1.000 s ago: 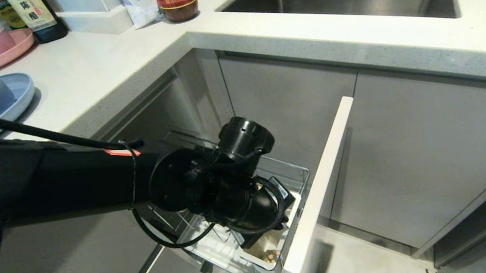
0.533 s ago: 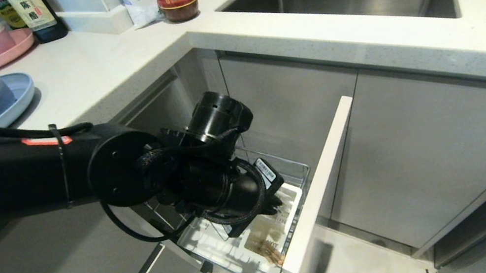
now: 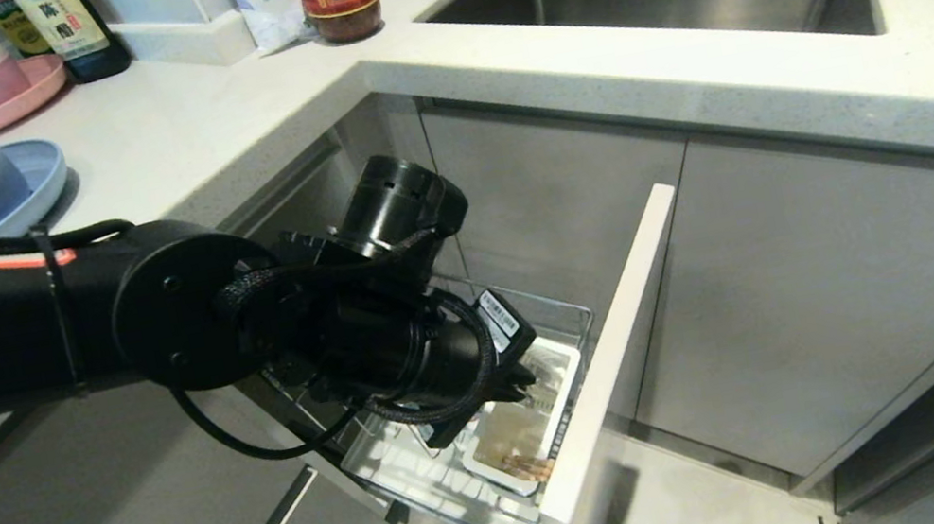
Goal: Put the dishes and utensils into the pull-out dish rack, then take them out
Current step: Take the spoon out of the cupboard
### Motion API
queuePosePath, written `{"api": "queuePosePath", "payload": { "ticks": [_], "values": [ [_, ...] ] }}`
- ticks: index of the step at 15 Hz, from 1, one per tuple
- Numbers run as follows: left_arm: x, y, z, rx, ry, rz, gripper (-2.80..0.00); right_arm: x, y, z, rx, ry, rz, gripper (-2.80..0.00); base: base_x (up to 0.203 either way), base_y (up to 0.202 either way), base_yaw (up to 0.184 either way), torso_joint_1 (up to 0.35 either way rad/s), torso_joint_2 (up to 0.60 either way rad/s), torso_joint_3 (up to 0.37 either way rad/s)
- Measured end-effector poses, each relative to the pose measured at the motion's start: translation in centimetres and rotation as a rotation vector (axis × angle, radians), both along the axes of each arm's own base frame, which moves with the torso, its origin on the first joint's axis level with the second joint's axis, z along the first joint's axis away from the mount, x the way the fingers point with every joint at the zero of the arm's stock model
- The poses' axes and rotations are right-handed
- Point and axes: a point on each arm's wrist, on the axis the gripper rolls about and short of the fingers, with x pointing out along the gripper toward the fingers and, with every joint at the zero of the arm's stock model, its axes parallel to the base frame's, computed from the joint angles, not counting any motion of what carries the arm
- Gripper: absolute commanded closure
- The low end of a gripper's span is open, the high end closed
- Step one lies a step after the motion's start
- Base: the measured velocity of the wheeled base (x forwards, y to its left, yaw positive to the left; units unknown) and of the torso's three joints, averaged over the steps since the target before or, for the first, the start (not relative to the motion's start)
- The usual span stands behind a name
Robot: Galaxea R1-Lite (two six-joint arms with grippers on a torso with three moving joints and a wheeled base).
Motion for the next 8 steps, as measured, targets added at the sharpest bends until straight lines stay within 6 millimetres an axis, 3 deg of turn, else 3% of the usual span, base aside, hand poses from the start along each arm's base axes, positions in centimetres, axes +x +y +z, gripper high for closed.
{"api": "queuePosePath", "payload": {
  "ticks": [7, 8],
  "values": [
    [1.3, -1.2, -3.2, 0.062, 0.065, -0.001, 0.00, 0.0, 0.0, 0.0, 0.000, 0.000, 0.000, 0.00, 0.000, 0.000, 0.000, 0.000, 0.00, 0.000],
    [1.6, -1.2, -3.6, 0.071, 0.071, -0.002, -1.83, 0.0, 0.0, 0.0, 0.000, 0.000, 0.000, 0.00, 0.000, 0.000, 0.000, 0.000, 0.00, 0.000]
  ]
}}
